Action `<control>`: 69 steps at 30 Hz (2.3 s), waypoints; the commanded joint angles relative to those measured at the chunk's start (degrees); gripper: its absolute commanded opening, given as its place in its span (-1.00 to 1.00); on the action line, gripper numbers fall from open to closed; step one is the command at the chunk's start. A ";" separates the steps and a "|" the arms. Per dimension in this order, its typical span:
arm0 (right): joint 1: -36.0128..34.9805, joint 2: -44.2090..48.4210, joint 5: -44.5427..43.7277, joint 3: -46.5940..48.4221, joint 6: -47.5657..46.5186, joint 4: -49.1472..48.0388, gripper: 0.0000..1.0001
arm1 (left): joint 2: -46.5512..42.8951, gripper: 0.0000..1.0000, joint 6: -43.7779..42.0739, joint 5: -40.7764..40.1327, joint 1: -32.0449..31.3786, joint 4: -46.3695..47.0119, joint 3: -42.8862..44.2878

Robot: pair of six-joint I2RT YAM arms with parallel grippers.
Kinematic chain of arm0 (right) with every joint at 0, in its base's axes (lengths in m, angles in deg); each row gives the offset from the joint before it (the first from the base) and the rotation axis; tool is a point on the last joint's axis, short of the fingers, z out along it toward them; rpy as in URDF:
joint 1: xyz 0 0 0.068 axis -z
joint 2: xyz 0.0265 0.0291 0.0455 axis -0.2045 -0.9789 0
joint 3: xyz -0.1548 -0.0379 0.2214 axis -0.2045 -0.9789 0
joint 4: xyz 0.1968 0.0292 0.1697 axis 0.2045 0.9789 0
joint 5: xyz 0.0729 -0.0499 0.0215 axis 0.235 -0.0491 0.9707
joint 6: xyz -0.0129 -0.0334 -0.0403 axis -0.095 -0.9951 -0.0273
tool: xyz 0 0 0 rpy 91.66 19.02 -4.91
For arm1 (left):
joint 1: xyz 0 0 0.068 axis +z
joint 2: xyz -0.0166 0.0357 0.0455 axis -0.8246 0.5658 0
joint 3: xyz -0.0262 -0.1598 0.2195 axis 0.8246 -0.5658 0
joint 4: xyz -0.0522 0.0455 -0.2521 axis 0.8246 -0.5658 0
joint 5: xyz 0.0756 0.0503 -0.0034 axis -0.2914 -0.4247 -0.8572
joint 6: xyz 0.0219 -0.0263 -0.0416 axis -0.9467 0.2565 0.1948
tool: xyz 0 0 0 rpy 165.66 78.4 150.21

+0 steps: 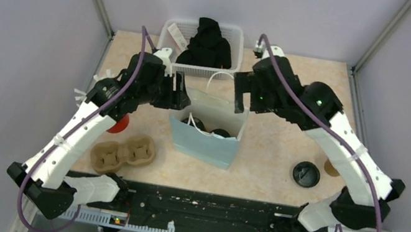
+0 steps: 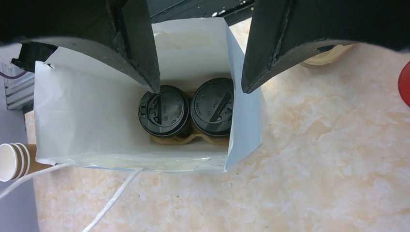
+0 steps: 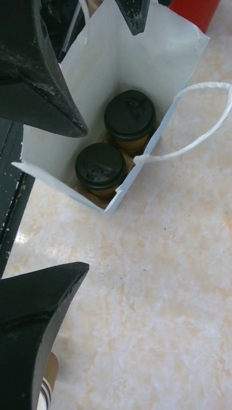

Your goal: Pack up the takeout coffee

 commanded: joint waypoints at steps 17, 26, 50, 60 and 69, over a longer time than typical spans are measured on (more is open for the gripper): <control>14.76 12.15 11.31 -9.99 -6.39 -13.29 0.97 | 8.39 0.78 -0.05 -16.75 14.50 -12.78 18.48; 14.77 12.45 13.34 -14.51 -11.70 -16.57 0.97 | 9.01 0.44 -6.04 -27.70 28.77 -17.36 15.52; 20.51 17.01 23.94 -32.41 -18.57 -27.62 0.97 | 16.77 -0.03 -1.70 -12.58 48.02 -25.85 13.86; 21.16 16.81 25.61 -32.49 -17.83 -27.55 0.97 | 15.70 0.09 -3.07 -18.31 50.61 -24.66 13.66; 21.15 16.51 26.15 -30.54 -18.07 -27.49 0.98 | 18.87 -0.03 -5.23 -15.70 52.80 -20.75 14.38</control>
